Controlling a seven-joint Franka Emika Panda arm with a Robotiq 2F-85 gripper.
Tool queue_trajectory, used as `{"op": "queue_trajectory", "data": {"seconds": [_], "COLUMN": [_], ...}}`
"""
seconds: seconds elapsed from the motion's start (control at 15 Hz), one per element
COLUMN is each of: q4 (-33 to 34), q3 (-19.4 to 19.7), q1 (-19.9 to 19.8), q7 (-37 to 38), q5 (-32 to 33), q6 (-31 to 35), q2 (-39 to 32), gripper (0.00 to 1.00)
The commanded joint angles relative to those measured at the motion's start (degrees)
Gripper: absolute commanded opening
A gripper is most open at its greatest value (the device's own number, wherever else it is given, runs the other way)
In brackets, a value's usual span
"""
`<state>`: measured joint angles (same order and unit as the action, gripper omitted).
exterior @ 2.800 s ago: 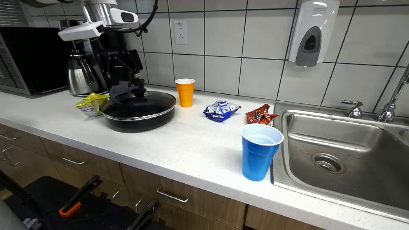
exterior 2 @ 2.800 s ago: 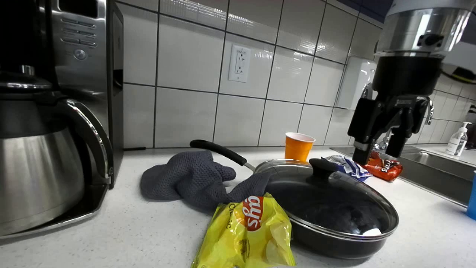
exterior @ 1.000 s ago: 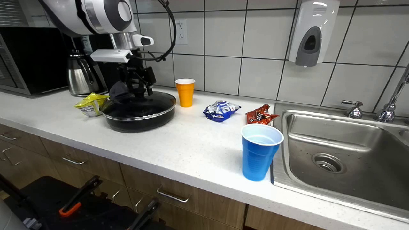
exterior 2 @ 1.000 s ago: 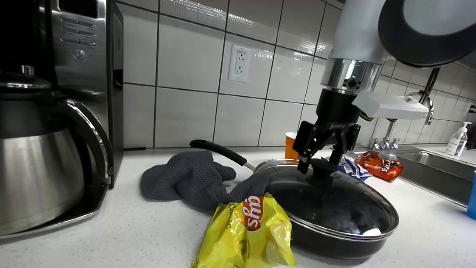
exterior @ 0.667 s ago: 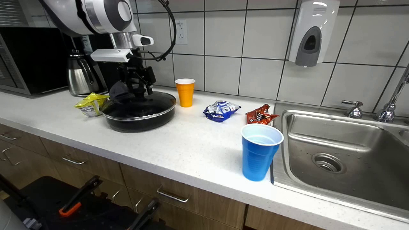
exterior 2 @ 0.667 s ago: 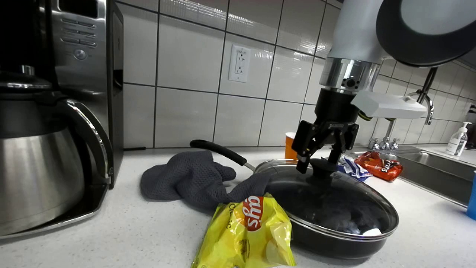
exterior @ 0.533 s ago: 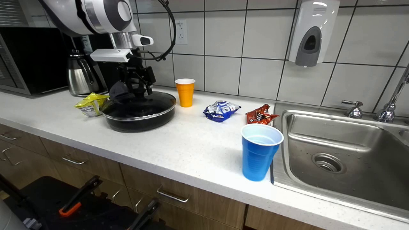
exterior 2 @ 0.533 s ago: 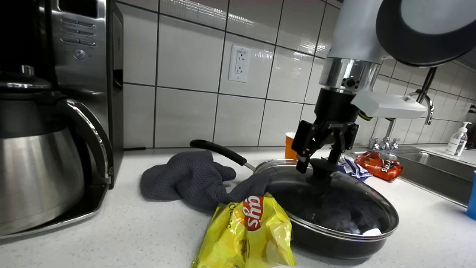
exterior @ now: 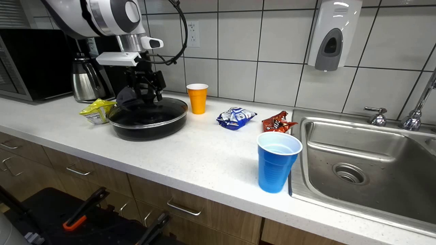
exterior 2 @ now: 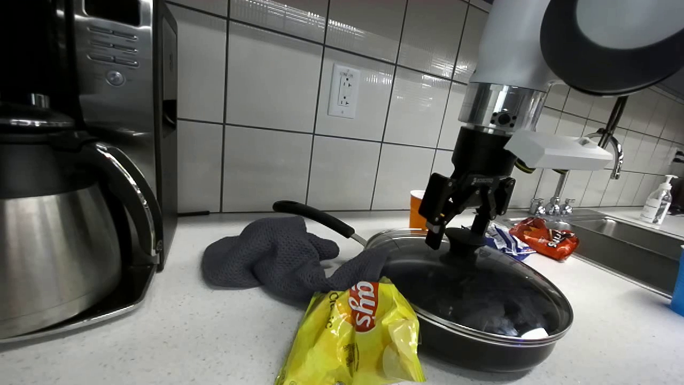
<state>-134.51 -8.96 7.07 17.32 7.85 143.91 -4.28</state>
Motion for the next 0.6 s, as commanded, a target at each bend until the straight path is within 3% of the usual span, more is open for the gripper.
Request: {"op": "queue_trajectory", "data": {"seconds": [0.0,0.53], "q4": [0.03,-0.99], "q3": [0.75,1.25], "q1": [0.73,0.55], "q7": [-0.21,0.0], "q5": [-0.2,-0.64], "q6": [-0.12,0.73], "q2": [0.06,0.79], "gripper": [1.0,1.0]}}
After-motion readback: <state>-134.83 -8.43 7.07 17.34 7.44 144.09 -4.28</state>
